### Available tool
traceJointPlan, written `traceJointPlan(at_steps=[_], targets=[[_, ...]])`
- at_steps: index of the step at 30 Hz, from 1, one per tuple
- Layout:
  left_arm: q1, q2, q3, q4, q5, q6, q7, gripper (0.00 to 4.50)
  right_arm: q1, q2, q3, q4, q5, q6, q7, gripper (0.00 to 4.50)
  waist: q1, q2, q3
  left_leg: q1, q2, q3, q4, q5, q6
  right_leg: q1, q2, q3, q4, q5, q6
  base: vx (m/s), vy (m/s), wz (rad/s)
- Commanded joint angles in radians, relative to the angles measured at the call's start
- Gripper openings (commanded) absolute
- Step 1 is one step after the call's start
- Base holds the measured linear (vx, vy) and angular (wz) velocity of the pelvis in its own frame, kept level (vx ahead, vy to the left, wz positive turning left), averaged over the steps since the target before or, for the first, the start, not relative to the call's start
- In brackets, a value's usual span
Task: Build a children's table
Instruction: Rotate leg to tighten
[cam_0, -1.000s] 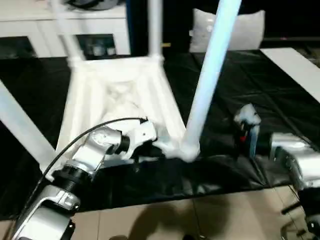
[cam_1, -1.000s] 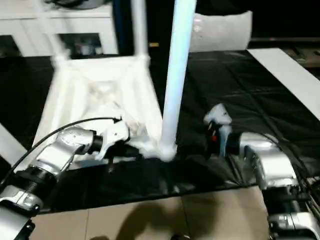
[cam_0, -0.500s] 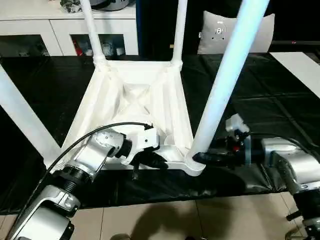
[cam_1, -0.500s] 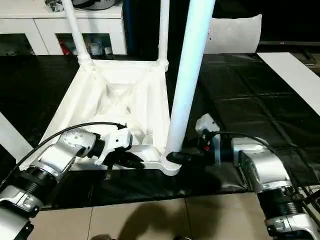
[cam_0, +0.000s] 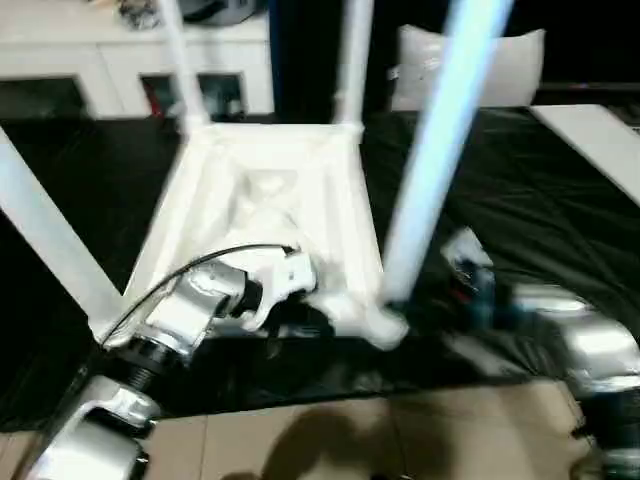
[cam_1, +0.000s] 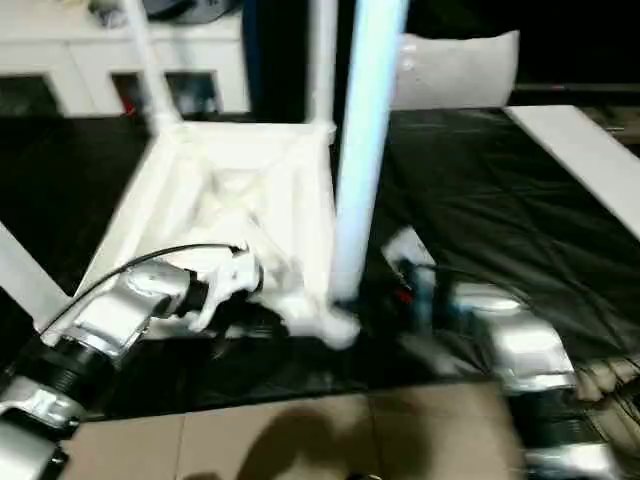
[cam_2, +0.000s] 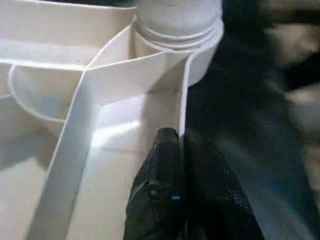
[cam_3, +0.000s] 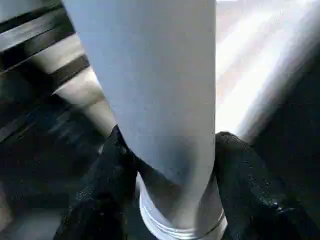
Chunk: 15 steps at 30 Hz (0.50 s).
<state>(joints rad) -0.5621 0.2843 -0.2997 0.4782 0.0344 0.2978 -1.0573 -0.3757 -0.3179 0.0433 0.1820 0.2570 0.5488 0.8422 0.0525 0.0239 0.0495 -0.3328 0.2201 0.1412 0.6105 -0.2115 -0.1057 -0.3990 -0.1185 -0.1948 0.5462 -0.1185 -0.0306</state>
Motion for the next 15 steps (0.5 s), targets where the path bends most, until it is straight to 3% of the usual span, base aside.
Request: traceJointPlan(at_steps=[1, 2, 3, 4, 5, 6, 7, 8, 9, 10, 11, 12, 13, 14, 15], targets=[[-0.023, -0.097, 0.026, -0.001, -0.045, 0.042, 0.127, 0.0, -0.04, 0.086, 0.016, 0.043, -0.023, 0.047, -0.181, 1.99, -0.035, -0.003, -0.055, -0.011, -0.005, 0.003, -0.057, -0.372, 0.012, 0.067, -0.022, -0.033, -0.137, -0.681, 0.109, 0.0, 0.0, 0.0], [-0.03, -0.118, 0.044, 0.009, -0.037, 0.056, 0.188, 0.0, -0.058, 0.124, -0.012, 0.067, -0.037, 0.061, -0.268, 1.97, -0.046, 0.027, -0.052, -0.04, 0.065, -0.032, -0.113, -0.514, 0.029, 0.115, -0.021, -0.016, -0.062, -0.576, 0.096, -0.067, 0.001, -0.16], [-0.037, -0.137, 0.059, 0.018, -0.032, 0.068, 0.24, 0.0, -0.072, 0.154, -0.035, 0.09, -0.044, 0.068, -0.332, 1.97, -0.038, 0.039, -0.053, -0.056, 0.112, -0.055, -0.151, -0.584, 0.027, 0.135, -0.033, 0.046, 0.059, -0.416, 0.042, -0.067, 0.001, -0.16], [-0.044, -0.148, 0.066, 0.025, -0.031, 0.074, 0.266, 0.0, -0.08, 0.168, -0.047, 0.104, -0.044, 0.068, -0.361, 1.97, -0.051, 0.015, -0.038, -0.021, 0.117, -0.053, -0.186, -0.675, 0.026, 0.093, -0.029, 0.103, 0.081, -0.238, -0.017, 0.0, 0.0, 0.0], [-0.049, -0.163, 0.081, 0.027, -0.037, 0.081, 0.295, 0.0, -0.088, 0.179, -0.049, 0.128, -0.055, 0.032, -0.393, 1.97, -0.046, -0.025, -0.031, 0.055, -0.005, 0.002, -0.08, -0.639, 0.002, 0.013, -0.019, 0.066, -0.087, -0.655, 0.032, 0.032, -0.027, 0.2], [-0.054, -0.176, 0.093, 0.027, -0.038, 0.09, 0.319, 0.0, -0.093, 0.188, -0.052, 0.143, -0.066, 0.007, -0.419, 1.97, -0.053, -0.05, -0.028, 0.1, -0.071, 0.038, 0.005, -0.489, 0.007, -0.055, -0.014, 0.027, -0.155, -0.883, 0.092, 0.032, -0.027, 0.2], [-0.058, -0.188, 0.1, 0.022, -0.035, 0.092, 0.335, 0.0, -0.097, 0.188, -0.041, 0.163, -0.084, -0.05, -0.416, 1.97, -0.061, -0.049, -0.037, 0.036, -0.08, 0.031, 0.029, -0.336, 0.043, 0.001, -0.052, 0.009, -0.149, -1.015, 0.152, 0.099, -0.001, -0.06], [-0.058, -0.188, 0.098, 0.021, -0.031, 0.091, 0.335, 0.0, -0.096, 0.185, -0.038, 0.162, -0.084, -0.053, -0.405, 2.31, -0.062, -0.028, -0.056, -0.015, -0.05, 0.014, 0.002, -0.292, 0.046, 0.048, -0.05, -0.018, -0.14, -0.914, 0.192, 0.069, 0.036, -0.32], [-0.058, -0.188, 0.095, 0.019, -0.024, 0.09, 0.334, 0.0, -0.094, 0.188, -0.045, 0.159, -0.08, -0.049, -0.397, 2.52, -0.067, -0.013, -0.058, -0.023, -0.033, 0.003, -0.01, -0.3, 0.045, 0.058, -0.048, -0.029, -0.137, -0.844, 0.195, 0.069, 0.036, -0.32], [-0.057, -0.187, 0.092, 0.017, -0.02, 0.089, 0.331, 0.0, -0.092, 0.189, -0.05, 0.155, -0.077, -0.049, -0.393, 2.52, -0.071, 0.011, -0.065, -0.049, 0.015, -0.031, -0.05, -0.338, 0.044, 0.099, -0.051, -0.009, -0.091, -0.663, 0.149, 0.0, 0.0, 0.0], [-0.053, -0.181, 0.085, 0.011, -0.011, 0.085, 0.32, 0.0, -0.086, 0.187, -0.057, 0.143, -0.071, -0.056, -0.378, 2.71, -0.06, 0.023, -0.063, -0.038, 0.062, -0.045, -0.09, -0.401, 0.057, 0.092, -0.049, 0.038, -0.044, -0.482, 0.07, 0.0, 0.0, 0.0], [-0.052, -0.18, 0.082, 0.009, -0.008, 0.085, 0.319, 0.0, -0.081, 0.179, -0.057, 0.135, -0.069, -0.06, -0.363, 2.75, -0.063, 0.015, -0.058, -0.023, 0.052, -0.037, -0.091, -0.418, 0.053, 0.074, -0.048, 0.046, -0.055, -0.451, 0.036, 0.0, 0.0, 0.0], [-0.05, -0.174, 0.078, 0.007, -0.004, 0.083, 0.316, 0.0, -0.078, 0.173, -0.055, 0.129, -0.069, -0.062, -0.355, 2.75, -0.066, -0.011, -0.048, 0.002, -0.011, -0.002, -0.059, -0.388, 0.028, 0.039, -0.04, 0.024, -0.104, -0.578, 0.021, 0.057, 0.012, 0.22], [-0.05, -0.174, 0.078, 0.007, -0.004, 0.083, 0.316, 0.0, -0.078, 0.173, -0.055, 0.129, -0.069, -0.062, -0.355, 2.84, -0.066, -0.014, -0.052, -0.006, -0.034, 0.01, -0.048, -0.302, 0.039, 0.047, -0.046, 0.021, -0.106, -0.636, 0.019, 0.027, 0.065, 0.05], [-0.048, -0.148, 0.057, 0.002, 0.002, 0.064, 0.296, 0.0, -0.069, 0.146, -0.06, 0.115, -0.061, -0.067, -0.317, 3.09, -0.066, -0.014, -0.053, -0.022, -0.031, 0.007, -0.052, -0.276, 0.05, 0.059, -0.045, 0.018, -0.105, -0.642, 0.028, 0.027, 0.065, 0.05]])
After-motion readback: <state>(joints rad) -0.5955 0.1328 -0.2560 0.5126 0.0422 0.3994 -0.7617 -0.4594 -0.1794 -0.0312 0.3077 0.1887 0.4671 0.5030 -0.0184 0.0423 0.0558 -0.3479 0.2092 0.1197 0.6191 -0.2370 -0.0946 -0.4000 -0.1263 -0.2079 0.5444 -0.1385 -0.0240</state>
